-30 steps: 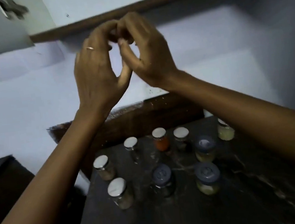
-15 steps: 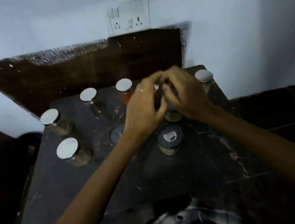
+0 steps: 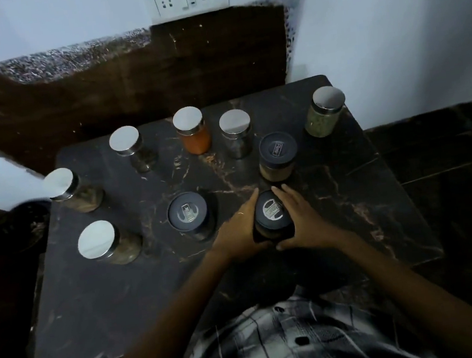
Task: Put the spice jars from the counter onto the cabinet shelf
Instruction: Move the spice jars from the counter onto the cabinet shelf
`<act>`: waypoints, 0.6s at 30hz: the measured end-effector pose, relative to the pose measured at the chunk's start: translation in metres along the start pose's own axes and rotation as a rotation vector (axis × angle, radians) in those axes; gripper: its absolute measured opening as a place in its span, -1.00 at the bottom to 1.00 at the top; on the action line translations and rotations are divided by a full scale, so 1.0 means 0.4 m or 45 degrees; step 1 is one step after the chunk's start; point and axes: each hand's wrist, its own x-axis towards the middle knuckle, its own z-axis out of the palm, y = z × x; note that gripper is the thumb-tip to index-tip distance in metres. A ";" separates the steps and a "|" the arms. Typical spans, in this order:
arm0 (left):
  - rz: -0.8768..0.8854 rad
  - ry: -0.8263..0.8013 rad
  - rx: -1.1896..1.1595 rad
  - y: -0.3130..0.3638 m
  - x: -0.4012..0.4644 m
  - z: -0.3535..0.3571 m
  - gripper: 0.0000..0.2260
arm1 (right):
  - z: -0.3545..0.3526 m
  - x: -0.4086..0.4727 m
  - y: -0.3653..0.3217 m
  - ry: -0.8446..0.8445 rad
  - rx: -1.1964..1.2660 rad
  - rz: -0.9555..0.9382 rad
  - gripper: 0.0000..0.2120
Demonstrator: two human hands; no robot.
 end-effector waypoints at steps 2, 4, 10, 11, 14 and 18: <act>0.008 -0.022 0.003 -0.009 0.005 0.002 0.01 | 0.016 0.005 -0.001 0.089 0.171 0.012 0.15; 0.034 -0.009 -0.009 -0.014 0.011 0.000 -0.06 | 0.022 0.012 -0.007 0.193 0.245 -0.018 0.08; 0.051 -0.031 0.092 -0.027 0.023 -0.006 -0.15 | 0.026 0.012 -0.018 0.315 0.275 0.011 0.04; 0.063 -0.032 0.088 -0.028 0.019 -0.008 -0.15 | 0.023 0.010 -0.021 0.313 0.268 0.011 0.04; 0.091 -0.011 0.036 -0.037 0.019 -0.023 -0.14 | 0.006 0.013 -0.035 0.280 0.286 0.008 0.05; 0.181 0.060 -0.034 -0.029 -0.022 -0.053 -0.13 | -0.021 -0.007 -0.077 0.269 0.297 -0.020 0.06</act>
